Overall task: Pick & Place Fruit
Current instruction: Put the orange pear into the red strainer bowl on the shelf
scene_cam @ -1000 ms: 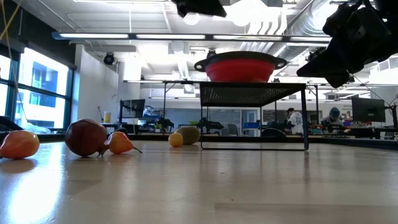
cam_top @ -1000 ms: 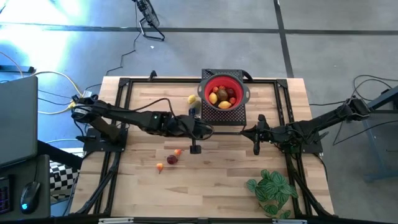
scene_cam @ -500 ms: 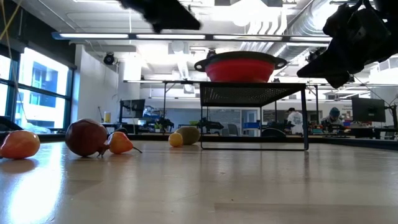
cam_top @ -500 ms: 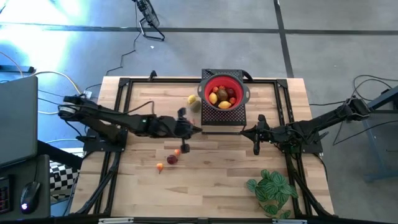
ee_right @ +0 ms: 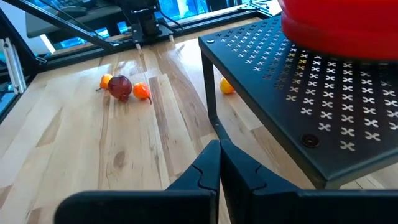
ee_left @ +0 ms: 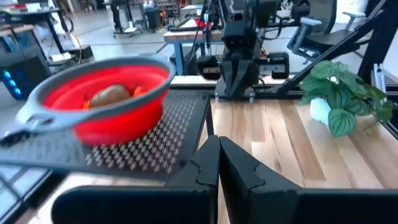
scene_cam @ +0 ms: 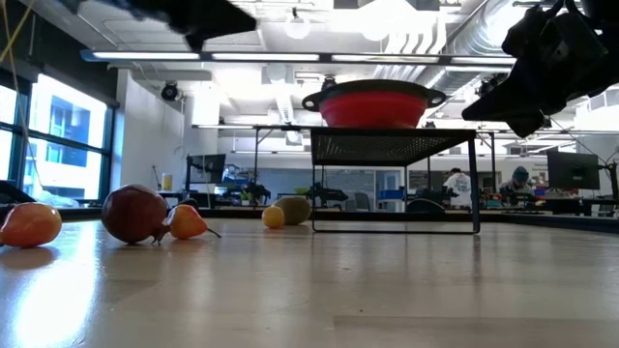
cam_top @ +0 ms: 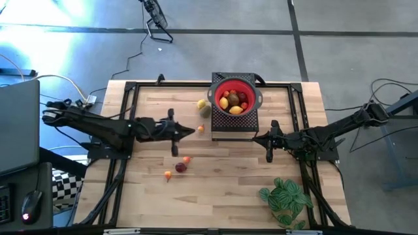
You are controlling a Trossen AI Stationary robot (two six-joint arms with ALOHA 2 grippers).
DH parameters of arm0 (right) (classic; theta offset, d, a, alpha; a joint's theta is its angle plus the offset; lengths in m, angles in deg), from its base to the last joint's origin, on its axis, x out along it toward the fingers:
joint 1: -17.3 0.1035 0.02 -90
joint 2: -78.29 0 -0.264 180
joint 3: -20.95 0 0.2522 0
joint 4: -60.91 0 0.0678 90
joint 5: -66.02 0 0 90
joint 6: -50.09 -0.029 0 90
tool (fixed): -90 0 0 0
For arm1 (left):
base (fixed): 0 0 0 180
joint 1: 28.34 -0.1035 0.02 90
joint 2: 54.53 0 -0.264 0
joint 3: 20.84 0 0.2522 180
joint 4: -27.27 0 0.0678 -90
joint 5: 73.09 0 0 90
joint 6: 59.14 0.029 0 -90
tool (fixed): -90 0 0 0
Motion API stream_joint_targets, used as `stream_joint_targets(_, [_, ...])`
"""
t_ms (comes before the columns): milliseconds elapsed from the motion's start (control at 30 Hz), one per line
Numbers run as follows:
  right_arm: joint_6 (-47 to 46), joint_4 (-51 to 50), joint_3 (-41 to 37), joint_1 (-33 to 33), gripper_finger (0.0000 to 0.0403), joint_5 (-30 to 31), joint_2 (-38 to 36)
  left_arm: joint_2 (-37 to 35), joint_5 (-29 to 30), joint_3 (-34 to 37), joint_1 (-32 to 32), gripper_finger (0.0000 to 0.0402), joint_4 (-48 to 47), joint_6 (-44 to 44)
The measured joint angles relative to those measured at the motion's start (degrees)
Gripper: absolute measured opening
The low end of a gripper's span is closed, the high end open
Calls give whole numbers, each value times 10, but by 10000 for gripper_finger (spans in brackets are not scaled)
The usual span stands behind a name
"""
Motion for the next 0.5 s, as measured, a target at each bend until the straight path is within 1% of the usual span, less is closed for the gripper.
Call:
stream_joint_targets(100, [0, -2, 0, 0, 2, 0, 0, -31, 0, 20, 0, 6, 23, 5])
stream_joint_targets(300, [0, -5, 0, 0, 2, 0, 0, -84, 6, 53, 0, 6, 12, 6])
stream_joint_targets(500, [0, -11, 0, 0, 2, 0, 0, -105, 7, 63, 0, 6, 20, 1])
